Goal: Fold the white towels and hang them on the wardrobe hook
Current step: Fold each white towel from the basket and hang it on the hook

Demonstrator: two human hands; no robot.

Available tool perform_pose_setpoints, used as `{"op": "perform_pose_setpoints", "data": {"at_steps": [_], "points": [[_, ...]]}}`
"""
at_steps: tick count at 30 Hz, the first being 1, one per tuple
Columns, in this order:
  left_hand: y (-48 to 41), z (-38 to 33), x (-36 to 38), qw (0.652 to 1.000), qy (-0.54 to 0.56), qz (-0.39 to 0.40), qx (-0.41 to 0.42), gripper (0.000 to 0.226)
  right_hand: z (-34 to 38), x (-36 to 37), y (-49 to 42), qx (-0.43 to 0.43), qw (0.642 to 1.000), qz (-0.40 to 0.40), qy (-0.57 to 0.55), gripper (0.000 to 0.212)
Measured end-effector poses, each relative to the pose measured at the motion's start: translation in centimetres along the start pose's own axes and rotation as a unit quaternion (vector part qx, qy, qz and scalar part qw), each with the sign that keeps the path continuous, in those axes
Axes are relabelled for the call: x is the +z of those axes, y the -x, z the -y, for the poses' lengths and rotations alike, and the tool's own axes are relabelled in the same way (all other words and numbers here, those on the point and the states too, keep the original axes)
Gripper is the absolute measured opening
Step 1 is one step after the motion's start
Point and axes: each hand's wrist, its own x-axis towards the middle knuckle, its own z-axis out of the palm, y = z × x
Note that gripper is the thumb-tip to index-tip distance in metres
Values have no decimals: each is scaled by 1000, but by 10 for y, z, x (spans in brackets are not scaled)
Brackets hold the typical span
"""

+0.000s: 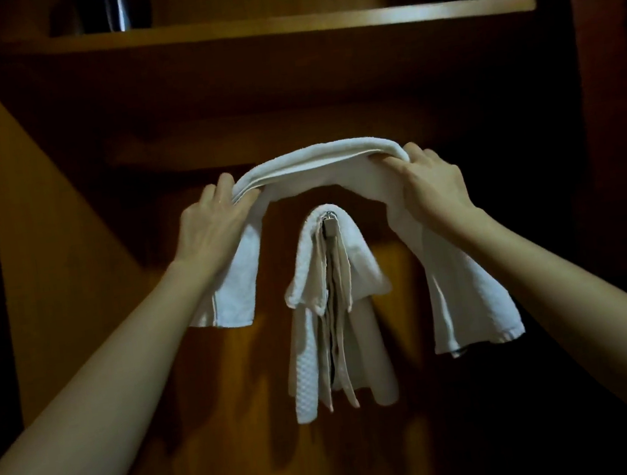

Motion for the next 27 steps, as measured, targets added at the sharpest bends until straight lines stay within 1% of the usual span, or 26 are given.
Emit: {"op": "perform_pose_setpoints", "data": {"at_steps": [3,5,8,11,12,14,17,20,23,25,27], "points": [[11,-5,29,1000,19,6,0,52,6,33,3,5,1000,27,-2,68],[26,-12,48,999,45,5,-7,53,9,53,14,3,999,32,-24,69],[54,-30,70,990,138,-14,4,49,7,77,35,-12,996,52,-72,65],[74,-47,83,975,212,-46,36,48,14,89,53,-58,990,59,-111,52],[76,-51,84,970,234,-49,42,50,18,92,57,-70,988,60,-122,51],[78,-58,84,960,275,-29,39,57,23,95,67,-79,985,61,-137,56],[84,-66,80,952,307,11,9,63,27,94,79,-52,984,40,-166,61],[93,-75,76,940,338,23,-36,58,25,90,86,-22,976,6,-215,71],[99,-85,72,932,360,22,-32,57,16,83,87,-16,967,-23,-253,65],[100,-90,72,924,379,26,-44,59,10,79,89,17,949,-14,-314,67],[100,-93,74,916,396,41,-59,62,7,75,94,62,920,11,-387,70]]}}
